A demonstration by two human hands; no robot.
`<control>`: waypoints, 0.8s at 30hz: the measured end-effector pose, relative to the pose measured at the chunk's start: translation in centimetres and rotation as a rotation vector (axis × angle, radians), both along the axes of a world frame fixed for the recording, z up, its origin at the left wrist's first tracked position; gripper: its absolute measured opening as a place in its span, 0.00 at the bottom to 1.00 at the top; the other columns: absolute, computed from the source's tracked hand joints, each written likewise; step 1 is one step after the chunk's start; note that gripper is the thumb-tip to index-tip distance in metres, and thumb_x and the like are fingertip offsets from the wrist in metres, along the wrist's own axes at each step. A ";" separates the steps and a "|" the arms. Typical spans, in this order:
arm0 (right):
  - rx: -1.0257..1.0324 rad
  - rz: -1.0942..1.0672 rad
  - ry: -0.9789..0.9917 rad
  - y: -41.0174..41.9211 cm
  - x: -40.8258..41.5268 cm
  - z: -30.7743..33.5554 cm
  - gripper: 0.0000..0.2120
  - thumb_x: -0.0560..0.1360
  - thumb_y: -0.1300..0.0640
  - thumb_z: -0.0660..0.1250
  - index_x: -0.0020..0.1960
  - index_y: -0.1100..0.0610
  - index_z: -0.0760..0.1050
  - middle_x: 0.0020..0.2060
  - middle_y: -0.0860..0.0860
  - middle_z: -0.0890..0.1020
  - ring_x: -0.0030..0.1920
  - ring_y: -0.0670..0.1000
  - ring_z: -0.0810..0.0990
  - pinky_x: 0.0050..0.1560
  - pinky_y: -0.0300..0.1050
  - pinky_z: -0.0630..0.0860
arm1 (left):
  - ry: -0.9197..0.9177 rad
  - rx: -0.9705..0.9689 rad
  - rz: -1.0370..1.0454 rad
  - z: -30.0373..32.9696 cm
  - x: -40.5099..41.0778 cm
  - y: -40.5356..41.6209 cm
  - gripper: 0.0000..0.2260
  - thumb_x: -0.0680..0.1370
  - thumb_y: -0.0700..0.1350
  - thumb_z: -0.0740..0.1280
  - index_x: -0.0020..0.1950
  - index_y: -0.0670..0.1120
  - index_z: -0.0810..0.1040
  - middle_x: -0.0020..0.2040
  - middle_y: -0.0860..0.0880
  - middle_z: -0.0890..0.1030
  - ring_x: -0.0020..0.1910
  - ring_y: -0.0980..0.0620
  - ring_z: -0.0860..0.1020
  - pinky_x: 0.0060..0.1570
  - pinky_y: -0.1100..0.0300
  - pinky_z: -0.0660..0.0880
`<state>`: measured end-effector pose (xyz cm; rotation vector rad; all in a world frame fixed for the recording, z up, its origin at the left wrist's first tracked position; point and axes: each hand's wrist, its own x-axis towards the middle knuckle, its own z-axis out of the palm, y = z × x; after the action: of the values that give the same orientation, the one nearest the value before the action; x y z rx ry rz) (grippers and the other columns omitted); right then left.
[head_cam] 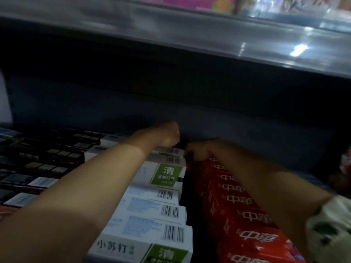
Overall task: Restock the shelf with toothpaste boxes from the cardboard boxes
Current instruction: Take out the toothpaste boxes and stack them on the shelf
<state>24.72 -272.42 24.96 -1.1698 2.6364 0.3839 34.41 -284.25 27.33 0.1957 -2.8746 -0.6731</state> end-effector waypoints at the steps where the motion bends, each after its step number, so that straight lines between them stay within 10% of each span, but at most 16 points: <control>1: -0.002 0.001 -0.007 0.0 0.0 0.1 0.21 0.79 0.54 0.64 0.71 0.52 0.68 0.70 0.52 0.70 0.66 0.53 0.71 0.56 0.41 0.67 | 0.001 -0.002 -0.003 0.0 0.1 0.0 0.17 0.79 0.38 0.59 0.29 0.43 0.68 0.29 0.42 0.67 0.29 0.46 0.69 0.34 0.58 0.64; 6: -0.026 -0.002 -0.012 0.1 0.0 0.2 0.21 0.79 0.55 0.63 0.71 0.52 0.68 0.69 0.51 0.70 0.65 0.52 0.71 0.53 0.40 0.67 | 0.008 0.004 -0.007 -0.2 -0.2 -0.1 0.09 0.80 0.39 0.60 0.42 0.36 0.74 0.40 0.36 0.74 0.41 0.42 0.76 0.35 0.58 0.65; 24: -0.138 -0.023 0.072 0.1 -3.3 1.0 0.20 0.81 0.60 0.56 0.72 0.50 0.67 0.73 0.51 0.66 0.68 0.53 0.68 0.68 0.48 0.68 | 0.062 0.026 -0.029 -0.6 -1.9 -1.1 0.17 0.77 0.37 0.61 0.28 0.44 0.71 0.32 0.44 0.74 0.37 0.46 0.75 0.41 0.54 0.72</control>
<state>21.46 -272.32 26.01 -1.1859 2.7745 0.2467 32.53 -285.37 26.68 0.1347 -2.8160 -0.7093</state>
